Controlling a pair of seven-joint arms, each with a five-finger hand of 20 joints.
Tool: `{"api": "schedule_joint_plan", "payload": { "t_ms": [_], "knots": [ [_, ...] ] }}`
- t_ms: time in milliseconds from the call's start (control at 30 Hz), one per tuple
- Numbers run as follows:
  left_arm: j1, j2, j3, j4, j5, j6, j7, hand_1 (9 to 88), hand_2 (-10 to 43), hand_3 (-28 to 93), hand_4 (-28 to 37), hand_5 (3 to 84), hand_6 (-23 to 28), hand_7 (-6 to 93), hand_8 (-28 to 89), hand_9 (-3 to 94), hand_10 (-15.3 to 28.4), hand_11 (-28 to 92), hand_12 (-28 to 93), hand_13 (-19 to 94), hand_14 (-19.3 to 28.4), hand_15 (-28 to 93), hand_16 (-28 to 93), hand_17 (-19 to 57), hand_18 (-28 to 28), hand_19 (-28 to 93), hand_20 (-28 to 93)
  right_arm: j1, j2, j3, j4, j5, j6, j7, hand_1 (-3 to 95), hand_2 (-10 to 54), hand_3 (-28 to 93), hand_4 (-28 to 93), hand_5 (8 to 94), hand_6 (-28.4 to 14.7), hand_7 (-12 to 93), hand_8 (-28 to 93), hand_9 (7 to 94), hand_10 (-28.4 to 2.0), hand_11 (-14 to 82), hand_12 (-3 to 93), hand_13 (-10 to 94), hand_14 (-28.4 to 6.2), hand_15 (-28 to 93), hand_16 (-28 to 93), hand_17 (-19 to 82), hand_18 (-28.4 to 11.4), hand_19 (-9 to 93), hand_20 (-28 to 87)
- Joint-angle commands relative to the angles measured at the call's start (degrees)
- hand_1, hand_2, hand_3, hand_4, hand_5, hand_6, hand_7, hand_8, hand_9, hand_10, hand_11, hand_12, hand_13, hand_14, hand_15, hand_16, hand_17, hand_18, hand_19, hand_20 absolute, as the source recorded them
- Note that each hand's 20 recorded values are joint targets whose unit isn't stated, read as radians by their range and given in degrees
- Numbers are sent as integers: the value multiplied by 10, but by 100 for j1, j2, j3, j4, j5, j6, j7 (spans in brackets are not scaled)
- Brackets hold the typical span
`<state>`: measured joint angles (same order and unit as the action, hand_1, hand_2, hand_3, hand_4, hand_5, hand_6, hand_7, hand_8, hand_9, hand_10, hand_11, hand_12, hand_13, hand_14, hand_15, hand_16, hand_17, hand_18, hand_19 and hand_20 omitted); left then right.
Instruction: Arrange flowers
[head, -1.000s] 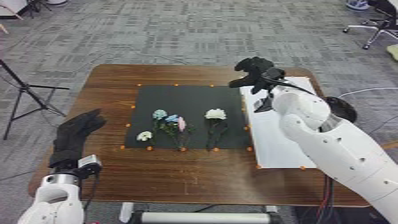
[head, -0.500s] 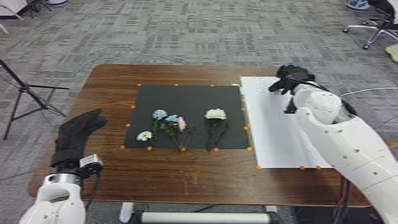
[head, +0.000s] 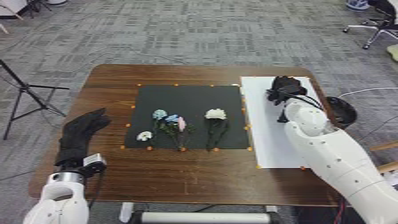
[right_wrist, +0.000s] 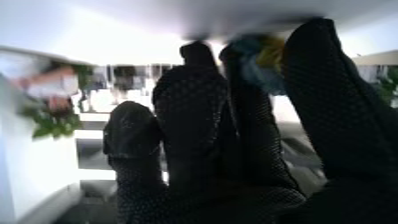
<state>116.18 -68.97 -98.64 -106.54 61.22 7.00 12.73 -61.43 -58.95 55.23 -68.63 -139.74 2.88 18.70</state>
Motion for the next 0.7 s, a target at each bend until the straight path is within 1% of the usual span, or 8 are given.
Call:
{"api": "schedule_joint_plan", "payload": {
  "t_ms": [33,100,167,300,400,500,600,700],
  "knots": [
    [1,-24,16,6,16,-96,-56,279,56,682,-278,542,5,166,-72,525,146,247,153,421,182,271,7,77,122,113,189,-169,165,-407,-29,41,834,-277,562,-52,510,-172,726,25,185,52,761,-109,141,191,831,-58,645,301,468,-215,923,554],
    [17,-27,2,-8,12,-94,-72,278,57,682,-278,542,6,166,-72,525,146,246,153,421,182,272,7,77,122,114,189,-151,330,-577,-169,208,932,-315,586,-42,486,-167,749,30,185,57,797,-102,135,218,844,-51,645,304,480,-213,929,552],
    [0,-12,1,-8,23,-99,-81,278,58,682,-279,542,5,166,-72,524,146,247,153,421,182,272,7,77,122,114,189,-136,567,-711,-440,403,1060,-328,594,-41,483,-169,758,31,184,58,807,-100,131,225,850,-48,644,306,485,-213,931,555],
    [19,24,-25,-35,10,-62,-84,278,59,681,-279,543,5,166,-72,524,146,246,153,421,182,272,7,77,122,113,189,-208,1263,-931,-1438,1118,1431,-285,598,-42,486,-172,762,32,182,59,814,-99,125,230,851,-47,642,309,487,-212,931,557],
    [34,45,-47,-61,7,-33,-73,278,59,681,-279,543,5,166,-73,525,146,246,154,421,182,273,7,77,122,114,189,-482,1787,-827,-2317,1377,1315,-272,594,-44,493,-169,765,33,183,62,817,-99,121,235,851,-46,642,312,488,-210,932,557],
    [85,53,-83,-100,-17,16,-57,279,60,681,-279,542,5,167,-72,525,146,246,153,421,182,272,7,77,122,114,189,-897,2075,-641,-2939,1470,1173,-249,591,-44,497,-167,769,33,183,63,820,-98,119,237,850,-46,642,314,488,-210,932,557],
    [135,41,-111,-126,-19,18,-61,278,60,682,-278,543,4,167,-72,525,146,246,153,421,182,273,7,77,122,114,189,-1175,2198,-612,-3254,1501,1087,-280,589,-45,501,-165,773,32,182,65,824,-98,119,238,849,-46,641,316,486,-210,932,557],
    [129,34,-113,-125,-14,6,-52,278,60,681,-279,544,5,167,-73,525,146,246,153,421,183,272,7,77,122,114,189,-1305,2222,-705,-3359,1380,1024,-320,587,-47,504,-163,776,32,180,66,826,-99,119,239,848,-47,640,318,486,-210,932,557]
  ]
}}
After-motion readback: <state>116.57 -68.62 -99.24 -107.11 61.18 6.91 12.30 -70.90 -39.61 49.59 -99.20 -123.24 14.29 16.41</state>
